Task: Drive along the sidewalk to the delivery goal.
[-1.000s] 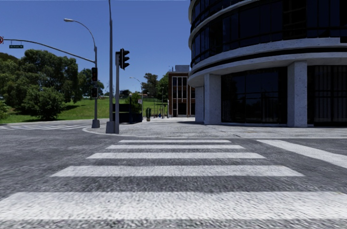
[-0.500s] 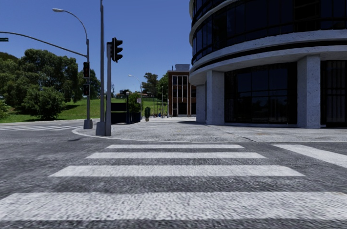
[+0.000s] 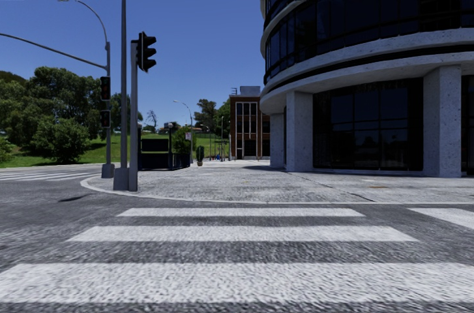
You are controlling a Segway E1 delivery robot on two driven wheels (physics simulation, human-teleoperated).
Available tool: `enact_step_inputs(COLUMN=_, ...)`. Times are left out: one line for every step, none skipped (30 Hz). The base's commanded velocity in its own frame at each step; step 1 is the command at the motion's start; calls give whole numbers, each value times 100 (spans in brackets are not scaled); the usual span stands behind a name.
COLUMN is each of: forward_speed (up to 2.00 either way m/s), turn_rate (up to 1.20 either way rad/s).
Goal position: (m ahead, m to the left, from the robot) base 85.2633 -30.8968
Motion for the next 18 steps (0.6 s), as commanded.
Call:
enact_step_inputs(forward_speed=200, turn_rate=0)
enact_step_inputs(forward_speed=200, turn_rate=0)
enact_step_inputs(forward_speed=200, turn_rate=0)
enact_step_inputs(forward_speed=200, turn_rate=0)
enact_step_inputs(forward_speed=200, turn_rate=0)
enact_step_inputs(forward_speed=200, turn_rate=0)
enact_step_inputs(forward_speed=200, turn_rate=0)
enact_step_inputs(forward_speed=200, turn_rate=0)
enact_step_inputs(forward_speed=200, turn_rate=0)
enact_step_inputs(forward_speed=200, turn_rate=0)
enact_step_inputs(forward_speed=200, turn_rate=0)
enact_step_inputs(forward_speed=200, turn_rate=0)
enact_step_inputs(forward_speed=200, turn_rate=0)
enact_step_inputs(forward_speed=200, turn_rate=0)
enact_step_inputs(forward_speed=200, turn_rate=0)
enact_step_inputs(forward_speed=200, turn_rate=0)
enact_step_inputs(forward_speed=200, turn_rate=0)
enact_step_inputs(forward_speed=200, turn_rate=0)
